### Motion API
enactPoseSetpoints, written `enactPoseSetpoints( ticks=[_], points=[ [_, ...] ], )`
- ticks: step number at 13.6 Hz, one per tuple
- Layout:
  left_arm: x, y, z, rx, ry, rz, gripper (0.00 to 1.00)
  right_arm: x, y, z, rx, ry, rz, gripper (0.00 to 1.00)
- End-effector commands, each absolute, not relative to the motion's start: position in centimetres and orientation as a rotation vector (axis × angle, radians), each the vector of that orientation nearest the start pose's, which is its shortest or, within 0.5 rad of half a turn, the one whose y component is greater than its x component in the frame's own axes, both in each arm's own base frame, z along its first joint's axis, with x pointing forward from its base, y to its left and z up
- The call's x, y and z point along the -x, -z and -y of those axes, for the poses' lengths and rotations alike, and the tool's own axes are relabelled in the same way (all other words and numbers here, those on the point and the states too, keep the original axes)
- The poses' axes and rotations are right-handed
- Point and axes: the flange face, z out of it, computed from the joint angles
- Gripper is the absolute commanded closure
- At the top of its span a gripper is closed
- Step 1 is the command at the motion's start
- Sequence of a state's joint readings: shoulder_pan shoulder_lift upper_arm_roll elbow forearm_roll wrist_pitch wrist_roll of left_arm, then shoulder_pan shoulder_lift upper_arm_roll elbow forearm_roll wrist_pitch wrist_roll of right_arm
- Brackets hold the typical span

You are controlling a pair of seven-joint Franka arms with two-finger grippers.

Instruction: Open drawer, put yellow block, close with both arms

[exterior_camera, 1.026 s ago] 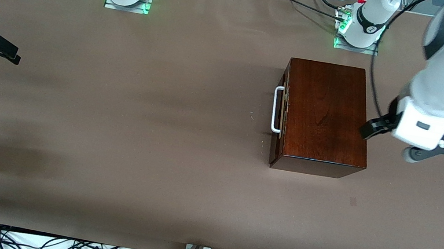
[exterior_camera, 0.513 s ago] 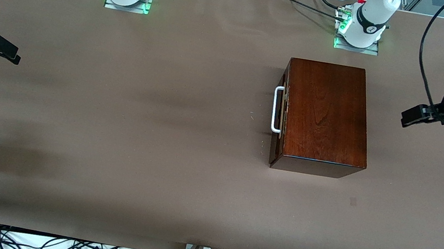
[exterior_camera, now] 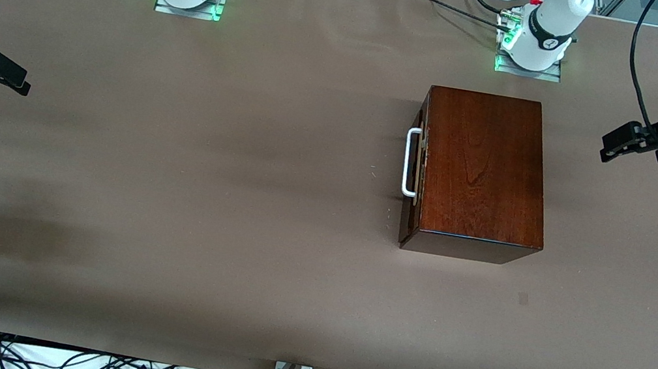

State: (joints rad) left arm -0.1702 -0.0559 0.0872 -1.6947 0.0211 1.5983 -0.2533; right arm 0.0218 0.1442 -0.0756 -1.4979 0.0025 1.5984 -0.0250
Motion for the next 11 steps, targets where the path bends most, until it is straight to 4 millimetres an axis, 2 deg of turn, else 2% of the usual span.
enactPoseSetpoints(
  ticks=[1, 3, 11],
  points=[
    [-52.49, -59.68, 4.57, 3.112, -0.067, 0.213, 0.00, -59.41, -58.62, 2.97, 3.149, -0.058, -0.036, 0.00],
    [-52.41, -59.74, 5.30, 3.110, -0.066, 0.198, 0.00, -59.41, -58.62, 2.97, 3.149, -0.058, -0.036, 0.00],
    [-52.65, -60.04, 4.83, 3.113, -0.043, 0.206, 0.00, -59.41, -58.62, 2.97, 3.149, -0.058, -0.036, 0.00]
  ],
)
